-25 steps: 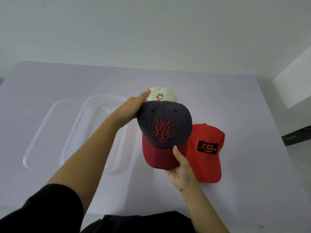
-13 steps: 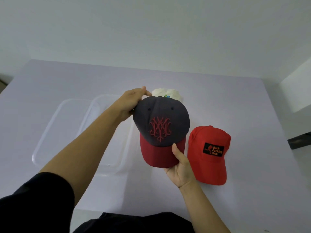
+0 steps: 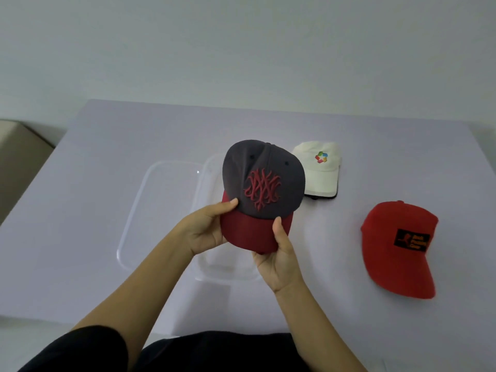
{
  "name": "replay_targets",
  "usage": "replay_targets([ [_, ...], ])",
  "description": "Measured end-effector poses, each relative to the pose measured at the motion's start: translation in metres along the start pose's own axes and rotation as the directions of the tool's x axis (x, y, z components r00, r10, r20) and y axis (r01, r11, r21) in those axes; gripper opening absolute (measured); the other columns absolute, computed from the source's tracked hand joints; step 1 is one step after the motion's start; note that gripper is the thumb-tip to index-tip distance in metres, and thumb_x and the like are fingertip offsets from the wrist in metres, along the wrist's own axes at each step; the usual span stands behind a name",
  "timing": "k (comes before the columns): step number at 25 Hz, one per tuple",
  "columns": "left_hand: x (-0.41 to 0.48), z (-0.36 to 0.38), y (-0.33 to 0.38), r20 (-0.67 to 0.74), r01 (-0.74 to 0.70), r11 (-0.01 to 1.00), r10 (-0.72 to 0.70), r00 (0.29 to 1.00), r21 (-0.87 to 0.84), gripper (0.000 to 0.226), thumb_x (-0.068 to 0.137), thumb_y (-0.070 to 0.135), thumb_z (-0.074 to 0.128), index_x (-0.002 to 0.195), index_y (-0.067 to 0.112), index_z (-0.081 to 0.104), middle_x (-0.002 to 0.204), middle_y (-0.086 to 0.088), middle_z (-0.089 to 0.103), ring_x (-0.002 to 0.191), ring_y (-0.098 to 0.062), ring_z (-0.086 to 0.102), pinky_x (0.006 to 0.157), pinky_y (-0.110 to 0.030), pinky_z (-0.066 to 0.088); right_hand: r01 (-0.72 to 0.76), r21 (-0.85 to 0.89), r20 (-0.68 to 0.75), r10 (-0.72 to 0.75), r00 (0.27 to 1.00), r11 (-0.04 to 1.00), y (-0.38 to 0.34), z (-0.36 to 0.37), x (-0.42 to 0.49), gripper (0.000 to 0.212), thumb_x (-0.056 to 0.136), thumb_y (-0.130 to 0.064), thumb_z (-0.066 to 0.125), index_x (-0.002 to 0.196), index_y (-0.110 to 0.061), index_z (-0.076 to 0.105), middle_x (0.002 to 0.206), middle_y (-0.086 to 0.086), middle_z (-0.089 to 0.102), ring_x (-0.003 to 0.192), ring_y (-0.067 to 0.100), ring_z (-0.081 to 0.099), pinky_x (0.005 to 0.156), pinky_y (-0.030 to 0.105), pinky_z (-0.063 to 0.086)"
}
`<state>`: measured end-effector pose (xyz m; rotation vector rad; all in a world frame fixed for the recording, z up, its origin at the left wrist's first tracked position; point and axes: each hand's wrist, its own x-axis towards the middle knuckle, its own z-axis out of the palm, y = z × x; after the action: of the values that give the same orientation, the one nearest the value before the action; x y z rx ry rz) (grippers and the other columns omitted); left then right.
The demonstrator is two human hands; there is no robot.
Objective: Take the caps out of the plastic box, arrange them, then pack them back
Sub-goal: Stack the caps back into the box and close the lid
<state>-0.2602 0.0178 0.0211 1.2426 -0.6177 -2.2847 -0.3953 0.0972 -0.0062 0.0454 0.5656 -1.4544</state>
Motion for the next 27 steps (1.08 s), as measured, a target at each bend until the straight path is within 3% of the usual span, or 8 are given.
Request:
replay_targets([
  [4, 0.002, -0.032, -0.004, -0.104, -0.018, 0.986, 0.001, 0.995, -0.167, 0.039, 0.084, 0.015, 0.062, 0.122, 0.005, 0.060, 0.108, -0.013, 0.069, 0.090, -0.022, 0.069, 0.080, -0.034, 0.059, 0.000, 0.029, -0.152, 0.005, 0.988, 1.000, 0.036, 0.011, 0.008, 0.049, 0.080, -0.025, 0.063, 0.127, -0.016, 0.054, 0.112, 0.008, 0.070, 0.098, 0.020, 0.069, 0.080, 0.033, 0.058],
  [7, 0.006, -0.043, -0.013, -0.304, -0.035, 0.949, 0.135, 0.943, 0.314, 0.048, 0.088, 0.028, 0.064, 0.126, 0.000, 0.055, 0.110, -0.010, 0.068, 0.095, -0.021, 0.065, 0.078, -0.029, 0.056, -0.002, 0.110, -0.307, 0.035, 0.951, 0.994, 0.055, 0.002, 0.013, 0.043, 0.085, -0.020, 0.061, 0.126, -0.013, 0.055, 0.106, 0.011, 0.072, 0.098, 0.022, 0.068, 0.087, 0.035, 0.054],
  [9, 0.008, -0.057, -0.027, -0.318, -0.063, 0.581, 0.528, 0.787, 0.811, 0.049, 0.090, 0.033, 0.059, 0.129, 0.004, 0.053, 0.122, -0.008, 0.060, 0.106, -0.023, 0.061, 0.087, -0.028, 0.048, 0.015, 0.136, -0.366, 0.036, 0.930, 0.991, 0.064, -0.004, 0.016, 0.043, 0.082, -0.018, 0.063, 0.125, -0.013, 0.057, 0.105, 0.012, 0.072, 0.100, 0.024, 0.066, 0.086, 0.037, 0.054],
  [12, 0.013, -0.075, -0.044, -0.100, -0.082, 0.185, 0.794, 0.600, 0.979, 0.040, 0.094, 0.015, 0.051, 0.131, 0.000, 0.049, 0.139, -0.020, 0.046, 0.124, -0.035, 0.046, 0.103, -0.039, 0.038, 0.008, 0.143, -0.451, 0.058, 0.891, 0.990, 0.074, -0.008, 0.020, 0.042, 0.082, -0.016, 0.065, 0.124, -0.013, 0.059, 0.103, 0.011, 0.071, 0.097, 0.025, 0.066, 0.089, 0.039, 0.052],
  [16, 0.024, -0.083, -0.051, -0.213, 0.015, 0.319, 0.596, 0.774, 0.948, 0.057, 0.100, 0.020, 0.036, 0.150, 0.008, 0.012, 0.158, -0.015, 0.013, 0.142, -0.033, 0.023, 0.112, -0.042, 0.025, -0.034, 0.089, -0.572, 0.079, 0.816, 0.995, 0.076, -0.005, 0.027, 0.037, 0.087, -0.013, 0.063, 0.124, -0.011, 0.056, 0.103, 0.012, 0.067, 0.095, 0.025, 0.063, 0.084, 0.043, 0.054],
  [19, 0.025, -0.081, -0.051, -0.238, 0.019, 0.381, 0.537, 0.809, 0.924, 0.062, 0.099, 0.016, 0.033, 0.151, 0.016, 0.000, 0.157, -0.010, 0.019, 0.130, -0.034, 0.041, 0.101, -0.041, 0.036, -0.091, -0.069, -0.723, 0.013, 0.691, 0.993, 0.075, -0.002, 0.037, 0.053, 0.082, -0.011, 0.070, 0.130, -0.009, 0.047, 0.110, 0.012, 0.061, 0.088, 0.027, 0.061, 0.063, 0.041, 0.055],
  [23, 0.025, -0.080, -0.051, -0.259, 0.022, 0.403, 0.545, 0.797, 0.915, 0.064, 0.098, 0.012, 0.034, 0.151, 0.018, -0.002, 0.151, -0.013, 0.028, 0.117, -0.037, 0.050, 0.090, -0.039, 0.039, -0.303, -0.339, -0.869, -0.173, 0.463, 0.891, 0.081, -0.003, 0.052, 0.073, 0.083, -0.022, 0.069, 0.139, -0.018, 0.021, 0.133, 0.014, 0.042, 0.108, 0.033, 0.050, 0.092, 0.048, 0.048],
  [27, 0.024, -0.080, -0.051, -0.239, 0.033, 0.355, 0.556, 0.796, 0.934, 0.067, 0.097, 0.009, 0.036, 0.151, 0.016, -0.002, 0.151, -0.015, 0.028, 0.116, -0.039, 0.051, 0.092, -0.042, 0.041, -0.534, -0.431, -0.879, -0.205, 0.430, 0.727, 0.086, -0.002, 0.052, 0.068, 0.090, -0.015, 0.056, 0.144, -0.015, 0.016, 0.145, 0.017, 0.024, 0.123, 0.035, 0.040, 0.100, 0.044, 0.040],
])
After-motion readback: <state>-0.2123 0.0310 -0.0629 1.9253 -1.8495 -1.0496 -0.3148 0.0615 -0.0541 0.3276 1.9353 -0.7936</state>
